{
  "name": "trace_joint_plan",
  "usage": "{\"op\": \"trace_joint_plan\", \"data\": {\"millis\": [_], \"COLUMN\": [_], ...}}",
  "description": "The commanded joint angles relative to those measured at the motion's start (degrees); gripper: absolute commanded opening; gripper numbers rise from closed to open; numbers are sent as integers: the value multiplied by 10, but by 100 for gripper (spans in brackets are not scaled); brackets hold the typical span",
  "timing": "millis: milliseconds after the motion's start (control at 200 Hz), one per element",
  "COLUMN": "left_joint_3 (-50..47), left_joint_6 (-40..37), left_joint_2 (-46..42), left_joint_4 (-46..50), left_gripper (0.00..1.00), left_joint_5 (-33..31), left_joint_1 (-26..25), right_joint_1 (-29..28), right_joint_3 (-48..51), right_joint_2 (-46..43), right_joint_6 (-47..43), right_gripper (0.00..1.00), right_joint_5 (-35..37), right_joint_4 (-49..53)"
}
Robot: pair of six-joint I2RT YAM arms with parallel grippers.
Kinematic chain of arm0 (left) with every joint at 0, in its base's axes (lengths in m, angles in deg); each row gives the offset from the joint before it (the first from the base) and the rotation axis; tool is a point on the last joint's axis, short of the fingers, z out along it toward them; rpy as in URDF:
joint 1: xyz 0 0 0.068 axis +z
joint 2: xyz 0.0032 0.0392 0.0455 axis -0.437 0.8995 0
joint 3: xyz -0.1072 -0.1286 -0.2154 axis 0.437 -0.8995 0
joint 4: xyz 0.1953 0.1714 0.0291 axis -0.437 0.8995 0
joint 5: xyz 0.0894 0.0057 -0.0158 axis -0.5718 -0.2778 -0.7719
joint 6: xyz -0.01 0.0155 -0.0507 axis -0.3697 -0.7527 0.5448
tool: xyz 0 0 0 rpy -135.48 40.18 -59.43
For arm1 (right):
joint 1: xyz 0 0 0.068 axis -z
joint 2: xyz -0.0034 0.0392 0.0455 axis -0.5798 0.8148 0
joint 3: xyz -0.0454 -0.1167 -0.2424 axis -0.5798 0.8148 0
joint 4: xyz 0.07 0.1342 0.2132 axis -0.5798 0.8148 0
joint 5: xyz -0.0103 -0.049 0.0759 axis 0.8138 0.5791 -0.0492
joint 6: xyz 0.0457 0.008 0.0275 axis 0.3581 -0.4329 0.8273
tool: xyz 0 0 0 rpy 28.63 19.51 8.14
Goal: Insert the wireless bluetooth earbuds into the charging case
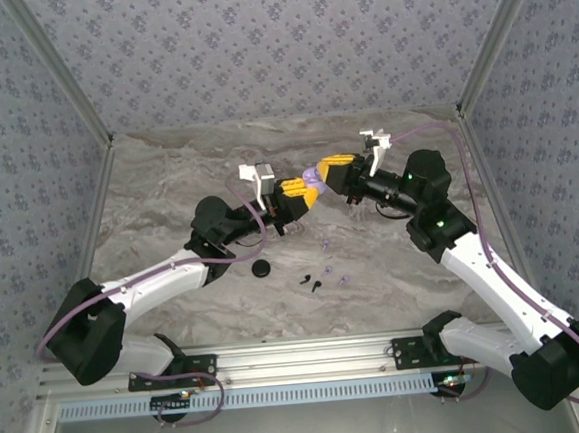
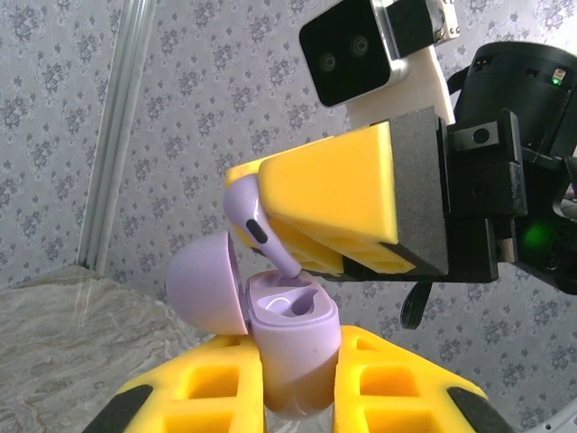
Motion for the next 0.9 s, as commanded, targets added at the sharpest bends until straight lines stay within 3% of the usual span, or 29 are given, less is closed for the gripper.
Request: {"op": "trace_joint_plan", "data": {"millis": [0, 899], "left_joint_3": [5, -8], "left_joint_6": [16, 2], "left_joint_2": [6, 2], "left_joint_4": [-43, -37], "left_gripper": [0, 0], "left_joint_5": [-5, -21], "left_joint_1": [-3, -3], "right_joint_1": [1, 4], "right_joint_3": [2, 21], "right_joint_2": [-9, -33], "right_joint_6": [-4, 0], "right_gripper": [22, 22], "right_joint_5": [-2, 5], "right_joint_4": [-15, 5]}}
